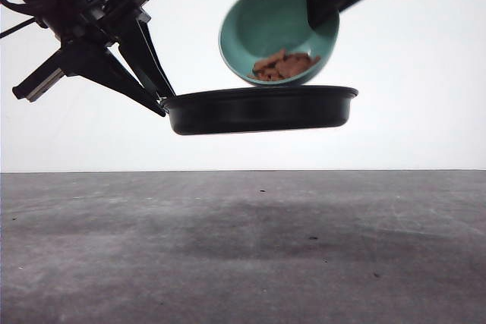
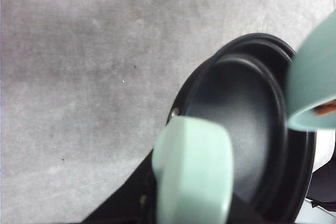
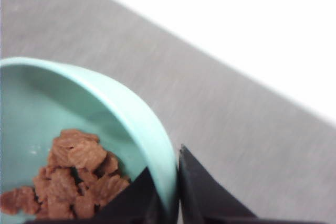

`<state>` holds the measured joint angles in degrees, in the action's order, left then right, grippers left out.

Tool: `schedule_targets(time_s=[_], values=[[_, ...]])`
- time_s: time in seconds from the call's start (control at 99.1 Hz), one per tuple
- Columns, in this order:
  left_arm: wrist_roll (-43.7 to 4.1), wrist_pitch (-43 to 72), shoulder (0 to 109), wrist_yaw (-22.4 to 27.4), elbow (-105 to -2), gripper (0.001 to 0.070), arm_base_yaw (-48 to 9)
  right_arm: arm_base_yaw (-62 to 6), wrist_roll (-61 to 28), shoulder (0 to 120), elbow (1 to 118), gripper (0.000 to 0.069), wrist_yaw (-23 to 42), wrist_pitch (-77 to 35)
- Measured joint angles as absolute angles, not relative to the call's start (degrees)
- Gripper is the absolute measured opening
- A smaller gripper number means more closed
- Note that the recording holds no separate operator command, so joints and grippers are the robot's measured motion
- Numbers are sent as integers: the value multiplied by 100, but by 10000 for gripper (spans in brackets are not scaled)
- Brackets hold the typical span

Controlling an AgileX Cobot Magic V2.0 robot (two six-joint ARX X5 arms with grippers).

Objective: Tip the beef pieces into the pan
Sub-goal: 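Tilt the bowl with the right gripper, pouring beef into the held pan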

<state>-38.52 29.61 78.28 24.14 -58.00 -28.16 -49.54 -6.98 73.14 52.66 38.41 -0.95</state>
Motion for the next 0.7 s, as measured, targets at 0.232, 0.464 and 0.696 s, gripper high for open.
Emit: schedule_targets(time_s=[0.232,0.464,0.696], values=[[-3857,2961,7828,2414,-5800,32,-2816,-4960,-1863,7314,5266,18,3881,552],[-3857,2961,7828,2414,-5800,32,-2816,-4960,-2530,7314,5266,18,3865,1009],[-3881,2980,7828,2414,-5839,32,-2799,-4960,-2805,7334,5266,18,3750,1079]])
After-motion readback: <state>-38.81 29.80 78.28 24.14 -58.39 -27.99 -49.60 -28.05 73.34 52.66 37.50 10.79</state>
